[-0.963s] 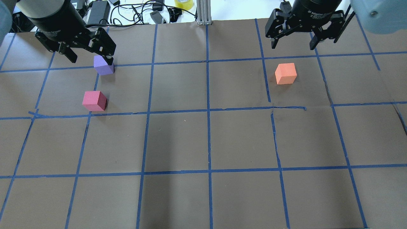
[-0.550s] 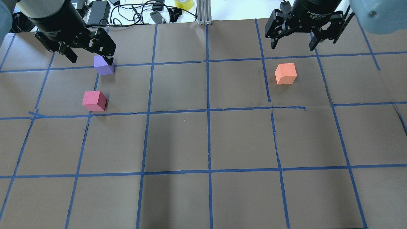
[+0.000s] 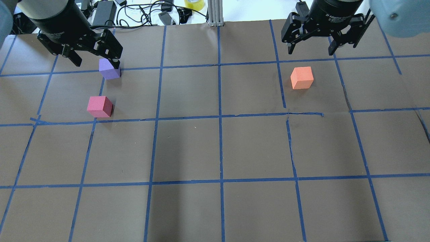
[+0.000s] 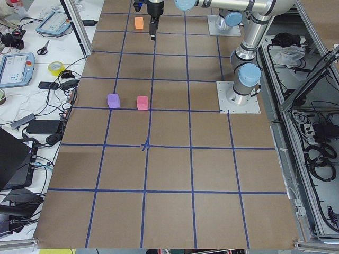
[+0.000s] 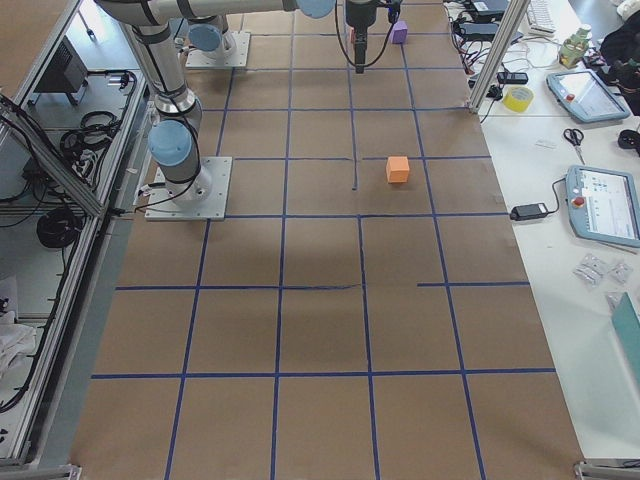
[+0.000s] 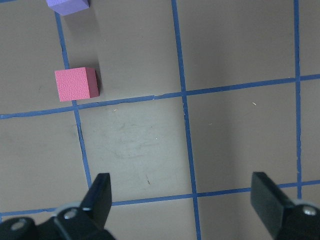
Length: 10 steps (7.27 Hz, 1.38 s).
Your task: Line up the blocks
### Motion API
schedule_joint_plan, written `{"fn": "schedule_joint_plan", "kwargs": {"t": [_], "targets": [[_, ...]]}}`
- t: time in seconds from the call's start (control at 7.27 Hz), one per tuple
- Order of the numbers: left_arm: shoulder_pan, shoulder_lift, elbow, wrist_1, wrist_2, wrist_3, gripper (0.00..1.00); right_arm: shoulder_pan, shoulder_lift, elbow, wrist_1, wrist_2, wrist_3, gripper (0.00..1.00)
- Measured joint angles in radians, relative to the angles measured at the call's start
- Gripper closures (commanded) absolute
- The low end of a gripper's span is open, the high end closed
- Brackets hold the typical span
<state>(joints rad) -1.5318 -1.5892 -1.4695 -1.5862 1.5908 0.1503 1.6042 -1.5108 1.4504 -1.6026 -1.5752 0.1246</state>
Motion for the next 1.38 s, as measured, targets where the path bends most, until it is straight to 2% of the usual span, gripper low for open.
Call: {"fn": "schedule_joint_plan", "kwargs": {"t": [1.38], "targets": [[0.001,0.000,0.000,0.000,0.001,0.000,0.00,-0.003,0.000,0.009,-0.010,-0.015,-0.027,0.00]]}}
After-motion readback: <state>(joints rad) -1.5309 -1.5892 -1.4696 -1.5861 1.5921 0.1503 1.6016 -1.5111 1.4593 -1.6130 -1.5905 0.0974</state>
